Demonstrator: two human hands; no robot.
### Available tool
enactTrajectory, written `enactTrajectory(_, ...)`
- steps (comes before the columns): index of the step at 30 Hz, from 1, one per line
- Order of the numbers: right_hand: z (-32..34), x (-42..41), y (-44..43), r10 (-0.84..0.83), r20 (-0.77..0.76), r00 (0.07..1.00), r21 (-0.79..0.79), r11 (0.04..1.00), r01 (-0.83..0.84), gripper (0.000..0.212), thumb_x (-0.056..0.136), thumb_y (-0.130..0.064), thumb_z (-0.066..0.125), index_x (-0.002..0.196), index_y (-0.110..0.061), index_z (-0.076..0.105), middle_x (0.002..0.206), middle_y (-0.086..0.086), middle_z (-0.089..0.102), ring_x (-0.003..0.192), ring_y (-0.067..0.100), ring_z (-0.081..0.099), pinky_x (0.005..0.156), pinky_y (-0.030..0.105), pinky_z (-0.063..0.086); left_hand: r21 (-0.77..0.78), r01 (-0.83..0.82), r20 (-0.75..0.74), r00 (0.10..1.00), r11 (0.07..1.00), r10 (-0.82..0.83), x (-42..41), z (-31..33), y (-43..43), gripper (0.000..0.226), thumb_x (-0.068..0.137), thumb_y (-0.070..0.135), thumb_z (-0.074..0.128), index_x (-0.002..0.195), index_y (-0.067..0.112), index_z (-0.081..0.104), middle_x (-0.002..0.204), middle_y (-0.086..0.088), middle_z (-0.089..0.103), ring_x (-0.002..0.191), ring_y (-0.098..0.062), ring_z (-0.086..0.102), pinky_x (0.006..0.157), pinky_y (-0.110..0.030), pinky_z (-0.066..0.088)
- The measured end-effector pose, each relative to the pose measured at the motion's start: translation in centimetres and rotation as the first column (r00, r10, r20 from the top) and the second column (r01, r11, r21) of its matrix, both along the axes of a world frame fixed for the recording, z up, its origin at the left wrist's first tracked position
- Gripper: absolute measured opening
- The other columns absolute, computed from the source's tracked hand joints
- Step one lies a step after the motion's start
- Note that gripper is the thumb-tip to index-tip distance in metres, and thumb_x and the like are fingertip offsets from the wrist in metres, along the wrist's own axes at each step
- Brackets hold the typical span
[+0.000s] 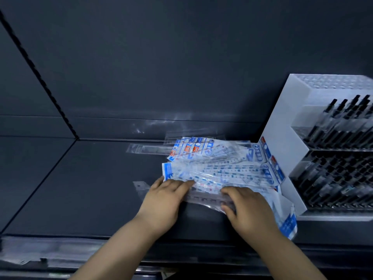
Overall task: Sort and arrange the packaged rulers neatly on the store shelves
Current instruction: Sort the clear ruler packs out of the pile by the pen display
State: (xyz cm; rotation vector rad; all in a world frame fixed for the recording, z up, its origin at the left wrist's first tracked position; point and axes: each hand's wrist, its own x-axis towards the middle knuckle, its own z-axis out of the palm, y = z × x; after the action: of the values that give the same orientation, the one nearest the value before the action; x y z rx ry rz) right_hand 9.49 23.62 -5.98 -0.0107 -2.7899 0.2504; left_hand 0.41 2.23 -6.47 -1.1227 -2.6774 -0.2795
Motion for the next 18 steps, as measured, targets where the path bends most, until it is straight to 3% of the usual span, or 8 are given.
enactTrajectory(3,-0.4,-0.4,-0.2,-0.044,0.038,0.998,0.053,0.998,0.042,0.049,0.051,-0.026,0.089,0.095,-0.026,0.068,0.081,-0.009,0.07,0.073,0.019,0.066,0.055,0.033,0.052,-0.135,-0.085,-0.009,0.996,0.987,0.085,-0.4,-0.3,0.0,0.068,0.049,0.024,0.085,0.114,0.023,0.064,0.092,0.007,0.069,0.079,-0.017,0.068,0.08,-0.042,0.054)
enactTrajectory(7,-0.7,-0.9,-1.4,-0.064,0.071,0.995,0.102,0.993,0.057,0.045,0.05,-0.022,0.083,0.093,-0.025,0.07,0.076,-0.007,0.068,0.072,0.02,0.065,0.06,0.032,0.051,-0.184,-0.076,0.007,0.997,0.98,0.079,-0.3,-0.6,0.6,0.068,0.048,0.025,0.073,0.115,0.024,0.059,0.09,0.007,0.065,0.074,-0.019,0.064,0.071,-0.035,0.053)
enactTrajectory(9,-0.4,-1.4,-1.9,-0.066,0.088,0.994,0.14,0.989,0.053,0.04,0.05,-0.023,0.081,0.088,-0.026,0.069,0.071,-0.004,0.067,0.068,0.019,0.063,0.063,0.034,0.048,-0.195,-0.046,0.046,0.997,0.98,0.056,0.0,-0.1,1.2,0.054,0.067,0.032,0.065,0.12,0.023,0.057,0.097,0.003,0.063,0.085,-0.022,0.064,0.078,-0.039,0.049)
enactTrajectory(11,0.0,-2.1,-2.0,-0.069,0.116,0.991,0.166,0.985,0.049,0.033,0.05,-0.023,0.08,0.082,-0.026,0.068,0.064,-0.004,0.064,0.063,0.017,0.063,0.068,0.034,0.039,-0.249,-0.069,0.123,0.987,0.966,0.102,-0.3,0.7,1.9,0.045,0.09,0.035,0.05,0.134,0.025,0.044,0.119,-0.001,0.053,0.112,-0.026,0.052,0.095,-0.042,0.036)
enactTrajectory(13,0.7,-3.2,-1.9,-0.05,0.16,0.986,0.153,0.988,0.025,0.03,0.054,-0.023,0.079,0.081,-0.027,0.066,0.063,-0.005,0.065,0.063,0.017,0.063,0.072,0.035,0.03,-0.311,-0.113,0.102,0.983,0.944,0.152,-1.2,1.5,2.0,0.044,0.096,0.034,0.044,0.138,0.026,0.034,0.13,0.0,0.044,0.123,-0.024,0.041,0.098,-0.039,0.029)
enactTrajectory(15,2.2,-4.5,-2.3,0.002,0.191,0.982,0.122,0.992,-0.026,0.027,0.068,-0.026,0.073,0.094,-0.028,0.064,0.078,-0.006,0.069,0.08,0.018,0.065,0.079,0.037,0.032,-0.328,-0.136,0.059,0.985,0.935,0.164,-2.2,2.4,1.5,0.039,0.096,0.032,0.043,0.133,0.023,0.036,0.13,-0.001,0.045,0.121,-0.025,0.042,0.096,-0.038,0.03)
enactTrajectory(18,4.1,-7.0,-3.7,0.097,0.235,0.967,0.118,0.985,-0.128,0.028,0.091,-0.035,0.049,0.12,-0.032,0.049,0.109,-0.009,0.063,0.109,0.015,0.055,0.092,0.036,0.026,-0.333,-0.178,-0.029,0.984,0.926,0.178,-3.6,3.5,-0.7,0.038,0.098,0.03,0.041,0.135,0.021,0.036,0.131,-0.002,0.045,0.119,-0.027,0.045,0.095,-0.037,0.03)
